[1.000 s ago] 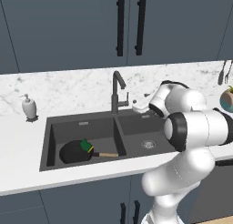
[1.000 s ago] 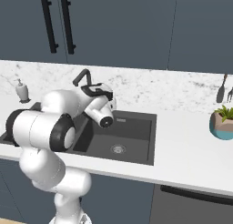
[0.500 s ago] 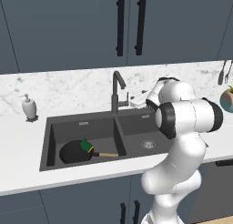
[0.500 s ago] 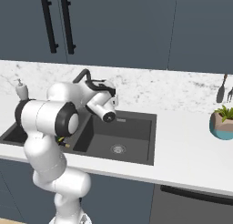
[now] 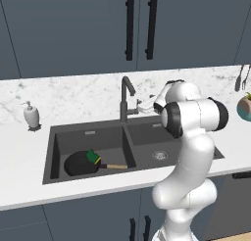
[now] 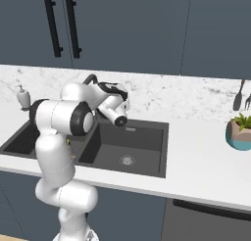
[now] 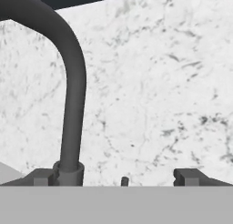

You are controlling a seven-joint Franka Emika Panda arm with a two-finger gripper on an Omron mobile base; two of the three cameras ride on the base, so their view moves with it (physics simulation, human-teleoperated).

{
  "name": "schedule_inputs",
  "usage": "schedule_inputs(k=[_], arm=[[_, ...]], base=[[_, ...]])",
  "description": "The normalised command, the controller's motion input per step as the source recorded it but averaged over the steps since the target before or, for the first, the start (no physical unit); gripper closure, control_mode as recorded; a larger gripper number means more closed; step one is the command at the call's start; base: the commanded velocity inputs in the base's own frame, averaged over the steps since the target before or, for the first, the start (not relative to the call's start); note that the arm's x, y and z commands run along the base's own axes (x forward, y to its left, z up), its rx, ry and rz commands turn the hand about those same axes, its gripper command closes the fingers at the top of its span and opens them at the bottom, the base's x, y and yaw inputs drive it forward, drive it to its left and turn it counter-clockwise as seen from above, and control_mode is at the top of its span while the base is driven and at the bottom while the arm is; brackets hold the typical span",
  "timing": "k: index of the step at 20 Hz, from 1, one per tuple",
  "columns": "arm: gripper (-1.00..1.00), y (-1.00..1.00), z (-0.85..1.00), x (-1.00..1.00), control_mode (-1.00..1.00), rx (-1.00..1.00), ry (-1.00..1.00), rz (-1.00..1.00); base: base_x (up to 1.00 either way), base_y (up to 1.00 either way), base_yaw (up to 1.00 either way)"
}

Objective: Pick the pan and sponge and place them into the sink. Then turn on the water.

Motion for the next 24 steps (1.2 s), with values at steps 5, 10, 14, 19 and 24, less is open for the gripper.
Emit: schedule_inputs(k=[5, 10, 14, 19, 24], arm=[[-1.00, 0.01, -0.21, 0.34, -1.00, 0.02, 0.00, 0.00], [-1.00, 0.03, -0.28, 0.34, -1.00, 0.02, 0.00, 0.00], [-1.00, 0.00, -0.32, 0.31, -1.00, 0.06, 0.00, 0.00], [-1.00, 0.00, -0.32, 0.39, -1.00, 0.05, 0.00, 0.00], [-1.00, 0.06, -0.11, 0.52, -1.00, 0.01, 0.01, 0.00]], base=[[0.00, 0.00, 0.00], [0.00, 0.00, 0.00], [0.00, 0.00, 0.00], [0.00, 0.00, 0.00], [0.00, 0.00, 0.00]])
